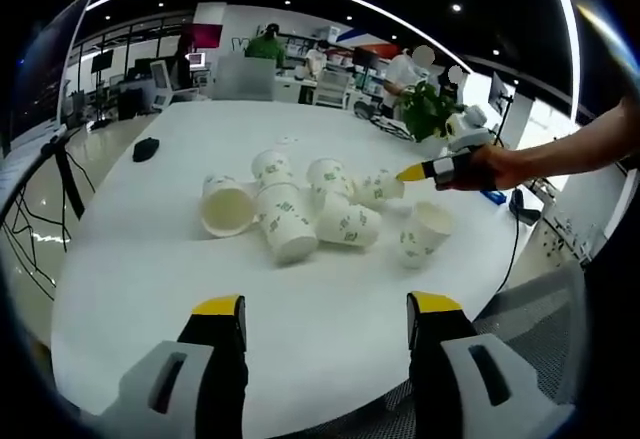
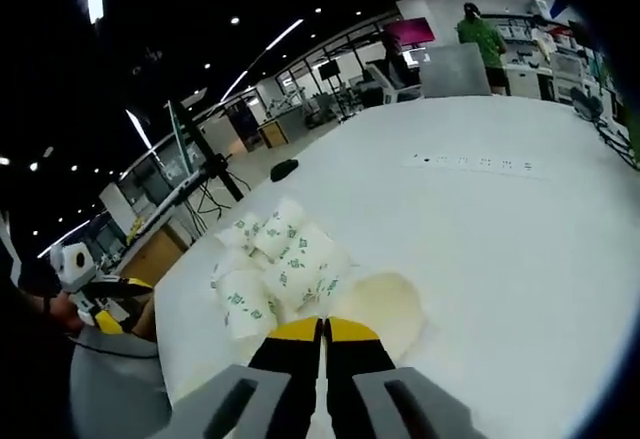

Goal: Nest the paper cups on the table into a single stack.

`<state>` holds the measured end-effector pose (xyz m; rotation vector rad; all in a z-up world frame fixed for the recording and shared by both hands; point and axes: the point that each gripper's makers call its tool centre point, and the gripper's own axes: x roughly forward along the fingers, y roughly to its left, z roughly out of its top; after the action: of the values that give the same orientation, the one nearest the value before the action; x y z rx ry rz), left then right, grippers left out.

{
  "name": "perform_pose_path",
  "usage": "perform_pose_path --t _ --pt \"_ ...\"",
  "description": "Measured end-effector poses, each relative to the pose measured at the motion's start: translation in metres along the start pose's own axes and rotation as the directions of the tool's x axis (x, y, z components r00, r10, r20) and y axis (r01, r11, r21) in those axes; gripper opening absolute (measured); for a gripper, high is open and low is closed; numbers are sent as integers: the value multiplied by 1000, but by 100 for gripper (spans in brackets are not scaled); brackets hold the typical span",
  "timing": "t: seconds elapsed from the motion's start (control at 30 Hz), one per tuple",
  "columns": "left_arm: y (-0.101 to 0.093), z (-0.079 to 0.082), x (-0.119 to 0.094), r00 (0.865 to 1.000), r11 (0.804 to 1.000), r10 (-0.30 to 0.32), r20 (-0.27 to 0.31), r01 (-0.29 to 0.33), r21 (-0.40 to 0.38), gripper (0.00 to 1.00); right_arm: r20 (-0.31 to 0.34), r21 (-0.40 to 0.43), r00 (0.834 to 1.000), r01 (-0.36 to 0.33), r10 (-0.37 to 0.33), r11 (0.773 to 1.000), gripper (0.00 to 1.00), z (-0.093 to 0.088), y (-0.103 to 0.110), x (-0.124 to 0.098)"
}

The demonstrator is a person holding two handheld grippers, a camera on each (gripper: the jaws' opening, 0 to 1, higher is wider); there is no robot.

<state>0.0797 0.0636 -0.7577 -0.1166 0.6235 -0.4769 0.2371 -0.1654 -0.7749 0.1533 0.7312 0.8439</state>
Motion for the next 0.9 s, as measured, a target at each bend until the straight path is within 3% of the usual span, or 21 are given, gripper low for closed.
perform_pose_path --t 0.17,0.43,0.57,0.7,0.9 --pt "-1 1 0 1000 1000 -6 4 6 6 64 21 -12 999 30 -30 999 0 5 -9 -11" --pt "-2 0 1 1000 1000 -14 7 14 13 64 51 -31 997 64 -62 997 0 14 -5 -28" --pt "-3 1 0 1000 1000 -18 9 18 18 64 67 -50 995 73 -70 996 0 24 10 -38" --pt "-5 1 0 1000 999 -23 10 23 22 64 74 -81 995 77 -71 994 0 27 7 -40" --pt "-7 2 0 999 999 -35 14 34 29 64 85 -111 994 81 -72 991 0 32 28 -53"
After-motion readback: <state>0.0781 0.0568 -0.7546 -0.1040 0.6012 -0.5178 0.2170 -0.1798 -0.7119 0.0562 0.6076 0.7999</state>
